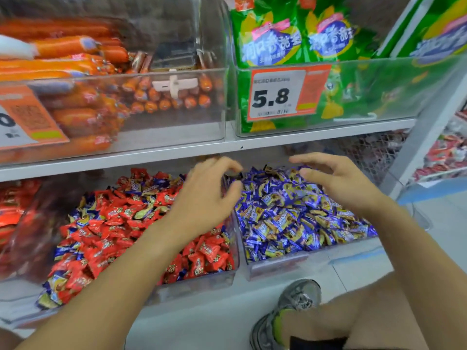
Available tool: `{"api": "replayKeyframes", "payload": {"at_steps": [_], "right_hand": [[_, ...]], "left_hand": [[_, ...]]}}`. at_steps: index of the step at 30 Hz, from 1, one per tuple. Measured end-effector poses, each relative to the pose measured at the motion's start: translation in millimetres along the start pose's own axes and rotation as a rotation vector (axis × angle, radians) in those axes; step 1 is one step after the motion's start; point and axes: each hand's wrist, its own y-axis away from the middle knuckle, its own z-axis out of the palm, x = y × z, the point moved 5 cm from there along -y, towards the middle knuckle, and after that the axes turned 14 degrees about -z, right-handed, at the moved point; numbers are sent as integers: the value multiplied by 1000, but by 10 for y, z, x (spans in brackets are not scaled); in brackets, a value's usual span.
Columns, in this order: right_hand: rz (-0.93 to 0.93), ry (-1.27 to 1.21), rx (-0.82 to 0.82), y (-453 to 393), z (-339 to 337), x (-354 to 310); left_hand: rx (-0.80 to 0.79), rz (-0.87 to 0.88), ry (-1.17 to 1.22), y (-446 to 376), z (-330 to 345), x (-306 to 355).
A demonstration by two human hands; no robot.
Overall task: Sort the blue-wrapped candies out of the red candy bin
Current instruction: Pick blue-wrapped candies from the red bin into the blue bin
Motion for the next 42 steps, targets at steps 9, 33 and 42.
{"api": "replayKeyframes", "payload": {"at_steps": [9,33,42], "right_hand": [[-326,174,-189,-150,952,-751],[-218,601,-650,-862,2065,-626],[-258,634,-608,-831,2069,-576]], "left_hand": [[-149,-199,-265,337,-354,-1200],[-221,-282,-51,333,-900,-1747],[-146,-276,-194,315,-821,-1602]]}}
